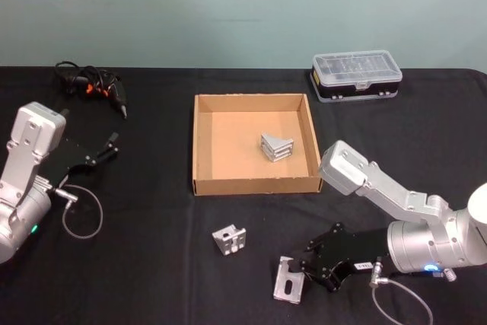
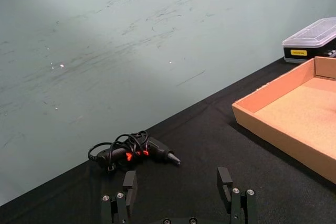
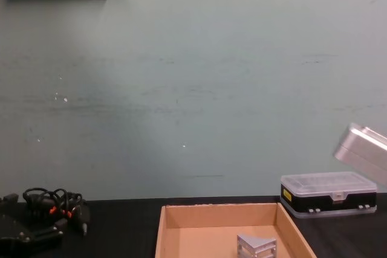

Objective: Use one hand to pick up the angle iron from the table and place it into the box.

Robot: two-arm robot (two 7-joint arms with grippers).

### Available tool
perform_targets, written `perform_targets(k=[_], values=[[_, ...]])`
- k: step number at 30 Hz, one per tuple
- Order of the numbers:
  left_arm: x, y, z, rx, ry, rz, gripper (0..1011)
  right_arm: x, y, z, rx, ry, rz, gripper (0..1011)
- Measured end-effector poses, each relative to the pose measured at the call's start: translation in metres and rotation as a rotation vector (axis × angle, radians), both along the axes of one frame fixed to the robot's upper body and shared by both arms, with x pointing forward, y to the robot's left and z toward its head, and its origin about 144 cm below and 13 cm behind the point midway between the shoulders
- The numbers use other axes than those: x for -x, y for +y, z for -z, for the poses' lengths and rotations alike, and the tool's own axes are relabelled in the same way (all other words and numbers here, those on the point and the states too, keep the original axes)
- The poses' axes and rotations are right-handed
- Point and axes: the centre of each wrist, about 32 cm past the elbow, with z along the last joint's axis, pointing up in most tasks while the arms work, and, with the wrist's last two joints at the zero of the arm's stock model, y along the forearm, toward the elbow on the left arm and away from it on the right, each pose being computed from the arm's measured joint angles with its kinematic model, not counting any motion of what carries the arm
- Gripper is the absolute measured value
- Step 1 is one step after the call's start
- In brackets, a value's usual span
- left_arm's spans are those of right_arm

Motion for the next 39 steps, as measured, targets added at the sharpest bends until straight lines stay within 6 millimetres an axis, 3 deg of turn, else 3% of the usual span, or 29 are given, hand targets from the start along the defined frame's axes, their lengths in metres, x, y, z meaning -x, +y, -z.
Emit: perform_targets(k=[3,9,24,31,39], values=[[0.0,0.0,0.0,0.0,0.0,0.0,1000,0.0,0.0,0.0,-0.001,0.001,-0.001,64],[0.0,0.0,0.0,0.0,0.0,0.0,1000,0.0,0.001,0.0,-0.006,0.002,-0.002,64],[0.0,0.0,0.0,0.0,0.0,0.0,1000,-0.005,0.004,-0.037,-0.141,-0.156,0.11,64],[0.0,0.0,0.0,0.0,0.0,0.0,1000,-0.013,0.022,-0.042,-0.156,-0.266,0.185,64],[0.0,0.0,0.0,0.0,0.0,0.0,1000,-0.033,0.053,-0.029,-0.09,-0.36,0.209,64]])
